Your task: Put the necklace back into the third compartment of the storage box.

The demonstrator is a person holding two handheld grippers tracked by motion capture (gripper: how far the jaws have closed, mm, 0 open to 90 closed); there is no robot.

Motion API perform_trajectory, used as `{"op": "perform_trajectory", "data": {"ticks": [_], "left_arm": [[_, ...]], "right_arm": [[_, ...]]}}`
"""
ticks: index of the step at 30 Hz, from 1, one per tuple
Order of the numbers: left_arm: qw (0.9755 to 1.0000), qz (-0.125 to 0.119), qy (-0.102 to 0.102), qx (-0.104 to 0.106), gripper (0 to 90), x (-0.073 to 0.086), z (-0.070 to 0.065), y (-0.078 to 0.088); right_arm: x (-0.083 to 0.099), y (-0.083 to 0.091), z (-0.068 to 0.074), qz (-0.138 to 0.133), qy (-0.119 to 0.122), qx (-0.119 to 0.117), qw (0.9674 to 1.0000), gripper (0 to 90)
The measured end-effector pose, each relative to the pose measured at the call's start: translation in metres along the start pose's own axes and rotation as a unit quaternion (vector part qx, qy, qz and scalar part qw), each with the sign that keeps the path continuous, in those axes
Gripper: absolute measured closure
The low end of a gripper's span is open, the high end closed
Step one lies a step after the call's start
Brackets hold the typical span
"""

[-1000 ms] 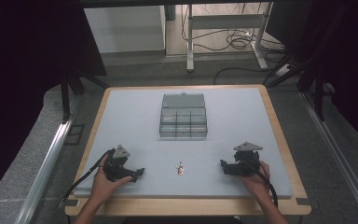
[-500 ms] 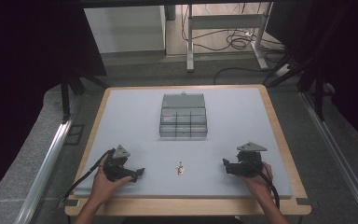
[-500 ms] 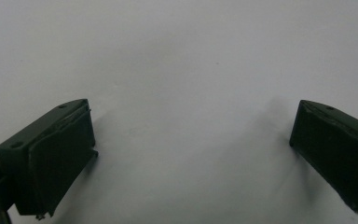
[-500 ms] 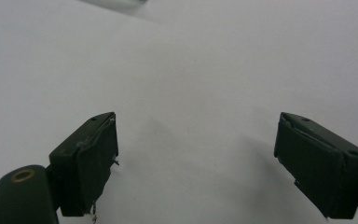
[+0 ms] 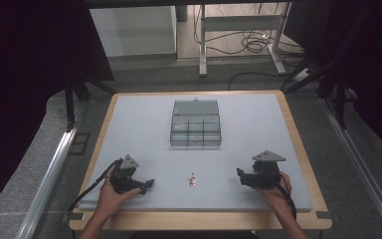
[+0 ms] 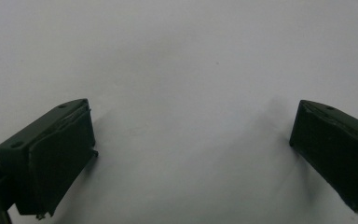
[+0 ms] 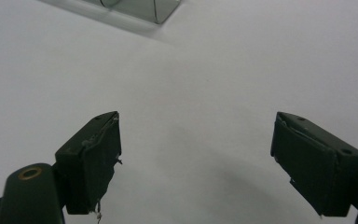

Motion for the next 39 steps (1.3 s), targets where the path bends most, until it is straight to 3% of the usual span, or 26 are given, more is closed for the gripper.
{"op": "perform_trajectory", "data": {"ticks": [5,6,9,16,21,33,39], "left_arm": [[1.0000,0.000,0.000,0.001,0.0,0.000,0.000,0.000],[1.0000,0.000,0.000,0.001,0.0,0.000,0.000,0.000],[1.0000,0.000,0.000,0.000,0.0,0.000,0.000,0.000],[1.0000,0.000,0.000,0.000,0.0,0.000,0.000,0.000],[1.0000,-0.001,0.003,0.000,0.0,0.000,0.000,0.000],[1.0000,-0.001,0.002,0.001,0.0,0.000,0.000,0.000],[1.0000,0.000,0.003,0.001,0.0,0.000,0.000,0.000]], "right_arm": [[-0.007,0.002,0.006,0.000,-0.001,-0.012,0.9999,16.4],[-0.015,0.007,0.012,-0.007,-0.008,-0.027,0.9996,17.3],[-0.029,0.016,0.022,-0.025,-0.002,-0.040,0.9989,19.3],[-0.052,0.022,0.034,-0.037,-0.002,-0.061,0.9974,20.6],[-0.069,0.030,0.050,-0.044,0.012,-0.087,0.9951,22.4],[-0.086,0.030,0.082,-0.046,0.051,-0.120,0.9904,29.8],[-0.092,0.027,0.097,-0.044,0.058,-0.136,0.9881,31.3]]}}
Point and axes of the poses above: each handheld gripper's, and its own axes: y roughly backward along the jaws, x roughly out of its underside, z roughly to its left, the point moved 9 cm from there along -y, roughly forward along the jaws, and after that the axes turned 1 degree about z, right-handed, at the moved point
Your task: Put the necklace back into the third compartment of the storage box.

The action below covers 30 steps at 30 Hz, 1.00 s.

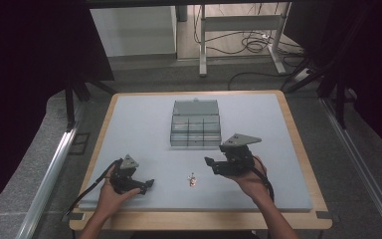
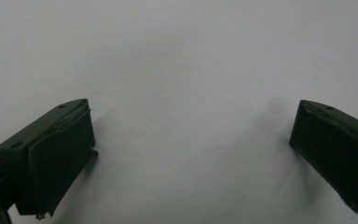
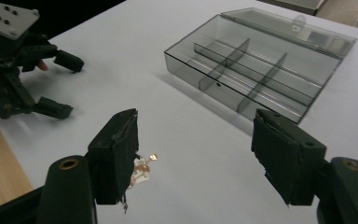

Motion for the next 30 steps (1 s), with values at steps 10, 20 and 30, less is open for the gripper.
{"op": "perform_trajectory", "data": {"ticks": [10,20,30], "left_arm": [[1.0000,0.000,0.000,0.000,0.0,0.000,0.000,0.000],[1.0000,0.000,-0.001,0.000,0.0,0.000,0.000,0.000],[1.0000,0.000,-0.002,0.000,0.0,0.000,0.000,0.000]], "right_arm": [[0.007,-0.010,0.022,0.012,0.009,-0.029,0.9995,33.2],[0.026,-0.028,0.038,0.053,0.029,-0.051,0.9969,38.9],[0.046,-0.048,0.048,0.095,0.046,-0.070,0.9920,49.5]]}}
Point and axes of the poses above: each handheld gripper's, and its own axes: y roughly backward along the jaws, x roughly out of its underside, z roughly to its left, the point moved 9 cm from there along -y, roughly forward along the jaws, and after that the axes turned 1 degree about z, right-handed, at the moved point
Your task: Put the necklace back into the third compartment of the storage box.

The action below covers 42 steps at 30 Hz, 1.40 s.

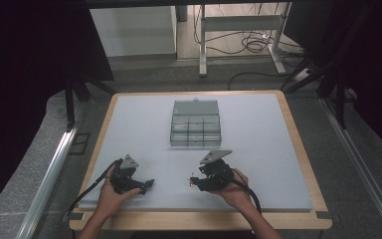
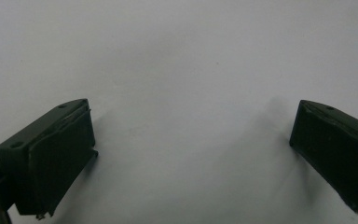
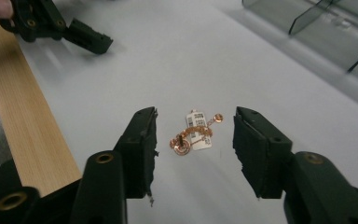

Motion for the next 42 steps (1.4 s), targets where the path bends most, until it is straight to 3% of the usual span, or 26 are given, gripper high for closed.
{"op": "perform_trajectory", "data": {"ticks": [14,25,35,39,42], "left_arm": [[1.0000,0.000,0.000,0.000,0.0,0.000,0.000,0.000],[1.0000,0.000,0.000,0.000,0.0,0.000,0.000,0.000],[1.0000,0.000,0.000,0.000,0.0,0.000,0.000,0.000],[1.0000,0.000,0.000,0.000,0.0,0.000,0.000,0.000],[1.0000,0.000,0.000,0.000,0.0,0.000,0.000,0.000]], "right_arm": [[0.010,-0.019,0.002,0.025,0.003,-0.014,0.9996,60.7],[0.012,-0.032,0.006,0.041,0.019,-0.015,0.9989,69.4],[0.015,-0.039,0.009,0.054,0.028,-0.010,0.9981,71.5],[0.018,-0.042,0.007,0.068,0.044,0.012,0.9966,71.6],[0.019,-0.043,0.006,0.067,0.044,0.012,0.9967,71.6]]}}
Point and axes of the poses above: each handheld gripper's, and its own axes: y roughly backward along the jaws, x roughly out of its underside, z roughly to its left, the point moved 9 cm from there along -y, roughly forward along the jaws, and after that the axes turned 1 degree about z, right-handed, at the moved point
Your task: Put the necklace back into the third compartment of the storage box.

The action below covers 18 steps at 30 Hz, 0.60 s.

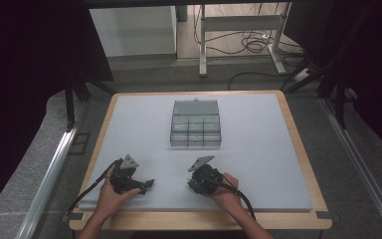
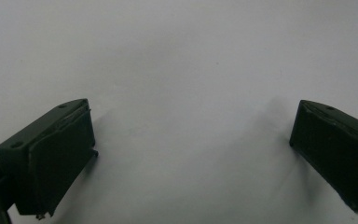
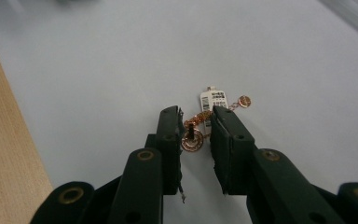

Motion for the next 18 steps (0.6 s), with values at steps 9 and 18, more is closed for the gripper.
{"op": "perform_trajectory", "data": {"ticks": [9,18], "left_arm": [[1.0000,0.000,0.000,0.000,0.0,0.0000,0.0000,0.0000],[1.0000,0.000,0.000,0.000,0.0,0.0000,0.0000,0.0000]], "right_arm": [[-0.0018,-0.0019,0.0015,0.005,0.005,0.012,0.9999,77.4],[-0.0021,-0.0017,0.0011,0.007,-0.003,0.009,0.9999,78.0]]}}
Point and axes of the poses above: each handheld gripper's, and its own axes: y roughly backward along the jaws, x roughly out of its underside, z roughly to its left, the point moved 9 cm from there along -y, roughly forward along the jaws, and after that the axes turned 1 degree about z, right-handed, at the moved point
